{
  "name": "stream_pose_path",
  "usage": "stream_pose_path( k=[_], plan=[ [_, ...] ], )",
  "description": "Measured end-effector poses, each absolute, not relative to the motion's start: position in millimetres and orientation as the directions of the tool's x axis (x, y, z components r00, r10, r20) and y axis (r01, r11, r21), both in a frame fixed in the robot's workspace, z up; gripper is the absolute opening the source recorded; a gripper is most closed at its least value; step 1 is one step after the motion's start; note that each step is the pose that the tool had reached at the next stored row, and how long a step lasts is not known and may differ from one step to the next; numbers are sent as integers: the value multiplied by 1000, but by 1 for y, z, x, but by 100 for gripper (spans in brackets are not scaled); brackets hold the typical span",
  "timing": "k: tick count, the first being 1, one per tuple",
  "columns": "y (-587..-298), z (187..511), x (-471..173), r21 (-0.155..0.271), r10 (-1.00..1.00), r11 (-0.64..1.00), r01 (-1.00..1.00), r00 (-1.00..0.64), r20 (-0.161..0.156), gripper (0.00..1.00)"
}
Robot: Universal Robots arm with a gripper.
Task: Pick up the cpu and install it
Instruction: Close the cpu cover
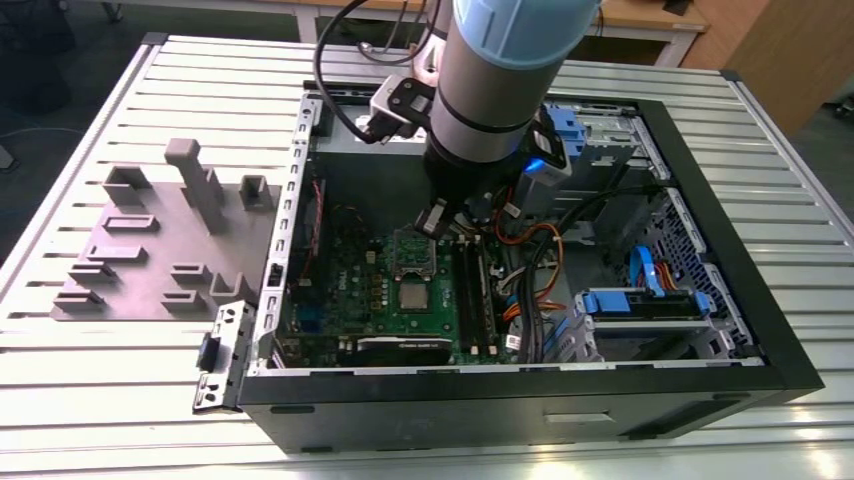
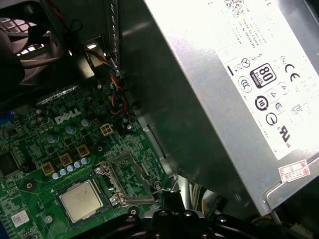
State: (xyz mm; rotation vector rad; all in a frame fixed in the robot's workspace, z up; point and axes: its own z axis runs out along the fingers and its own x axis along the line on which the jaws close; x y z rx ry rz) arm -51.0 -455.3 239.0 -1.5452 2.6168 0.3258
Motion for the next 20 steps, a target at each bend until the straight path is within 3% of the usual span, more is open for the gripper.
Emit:
stream_pose_path(
  k=[20],
  plan=[
    [-459, 241, -51, 139, -855, 467, -873, -486, -180, 11]
  ],
)
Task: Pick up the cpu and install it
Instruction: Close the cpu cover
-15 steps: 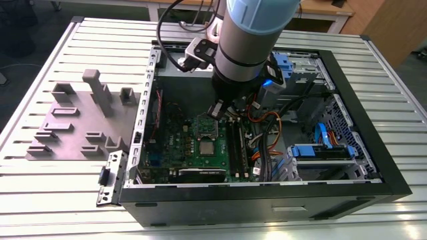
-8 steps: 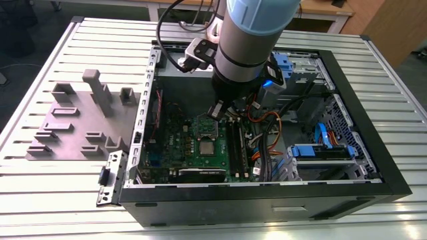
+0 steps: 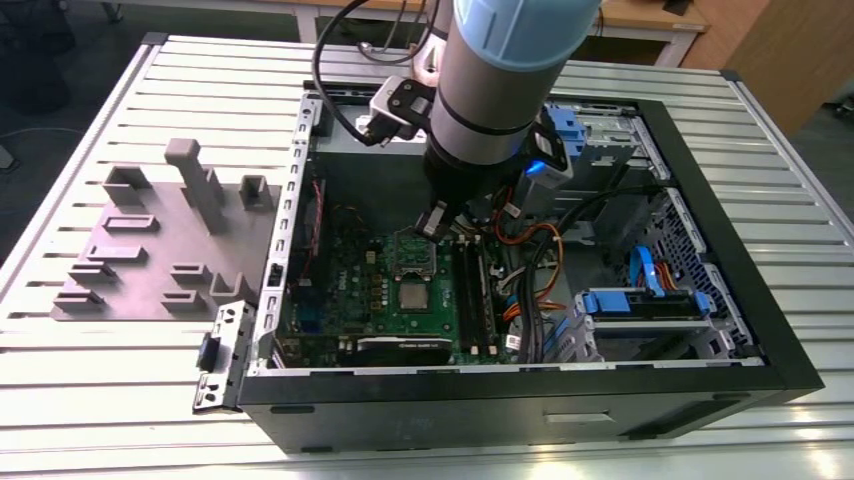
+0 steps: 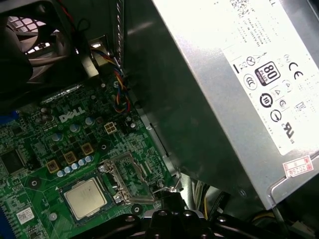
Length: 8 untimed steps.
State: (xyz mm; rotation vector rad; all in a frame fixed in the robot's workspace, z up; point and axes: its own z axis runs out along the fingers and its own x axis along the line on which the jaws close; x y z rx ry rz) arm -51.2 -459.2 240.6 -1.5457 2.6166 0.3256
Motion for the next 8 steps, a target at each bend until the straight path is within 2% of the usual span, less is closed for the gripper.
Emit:
stream_pose_path(
  k=[8],
  plan=[
    [-459, 242, -51, 132, -858, 468, -874, -485, -167, 11]
  ],
)
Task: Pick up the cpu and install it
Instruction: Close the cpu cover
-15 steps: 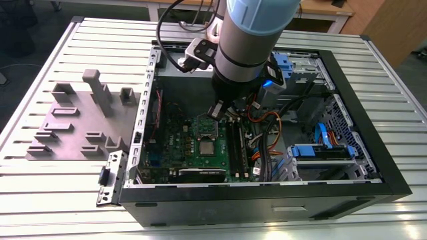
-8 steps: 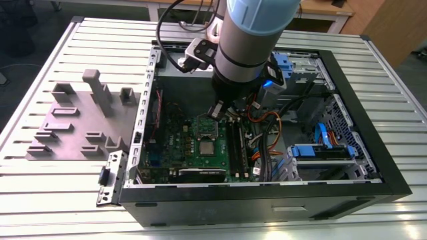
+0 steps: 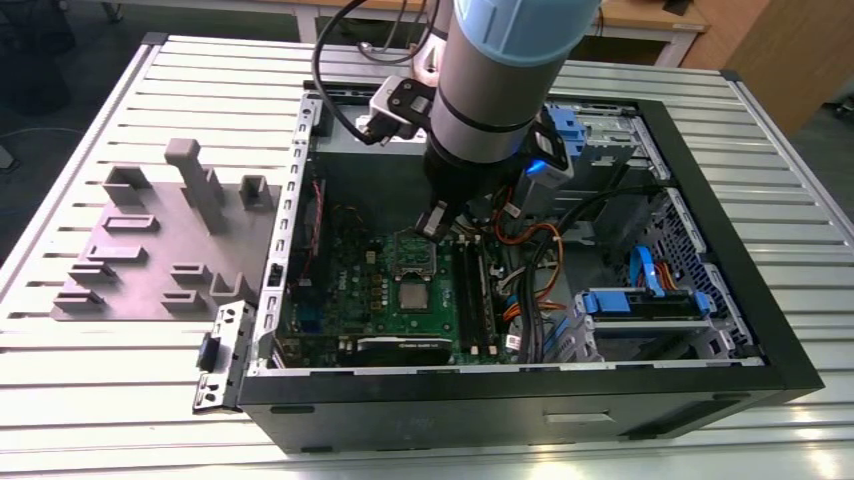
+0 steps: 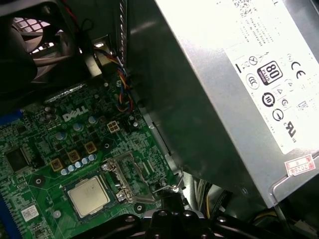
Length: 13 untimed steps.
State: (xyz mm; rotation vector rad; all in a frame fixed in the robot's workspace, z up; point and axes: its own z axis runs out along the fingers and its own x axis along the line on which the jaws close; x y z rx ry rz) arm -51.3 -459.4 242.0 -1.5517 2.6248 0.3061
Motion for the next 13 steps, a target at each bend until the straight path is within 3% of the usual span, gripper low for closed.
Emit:
stream_pose_path(
  k=[13],
  plan=[
    [-462, 243, -52, 125, -863, 467, -876, -482, -155, 11]
  ],
)
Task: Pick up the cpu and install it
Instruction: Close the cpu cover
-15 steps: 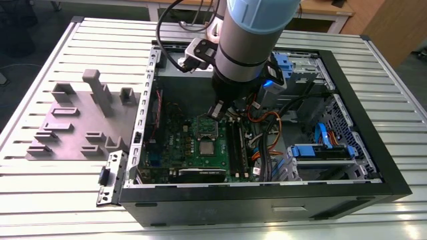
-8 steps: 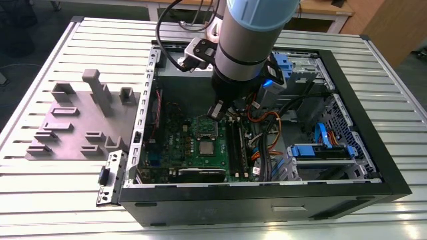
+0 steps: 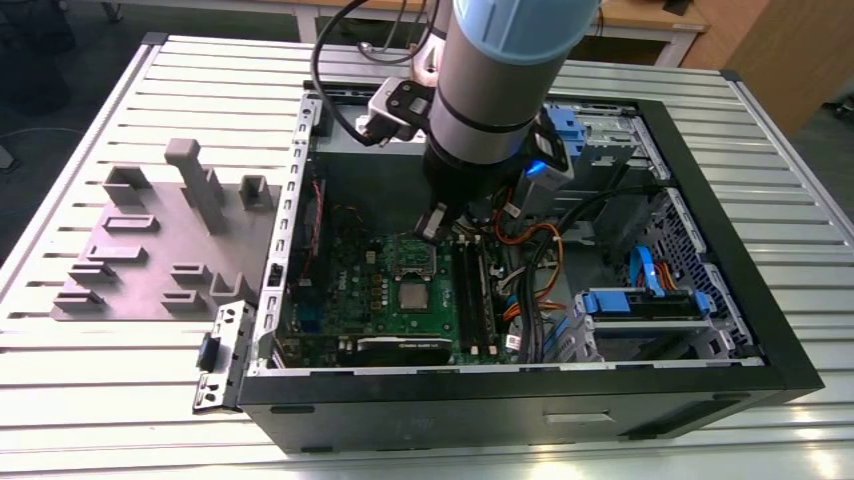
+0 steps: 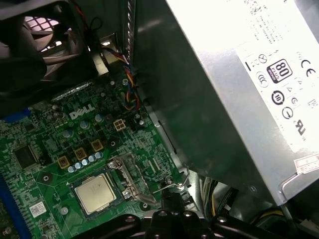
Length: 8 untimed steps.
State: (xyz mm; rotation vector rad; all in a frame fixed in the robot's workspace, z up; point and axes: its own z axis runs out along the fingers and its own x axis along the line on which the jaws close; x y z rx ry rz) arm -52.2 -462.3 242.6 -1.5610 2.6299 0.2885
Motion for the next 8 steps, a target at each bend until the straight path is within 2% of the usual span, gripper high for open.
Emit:
stream_pose_path(
  k=[8],
  plan=[
    [-465, 243, -52, 125, -863, 465, -876, -481, -155, 11]
  ],
)
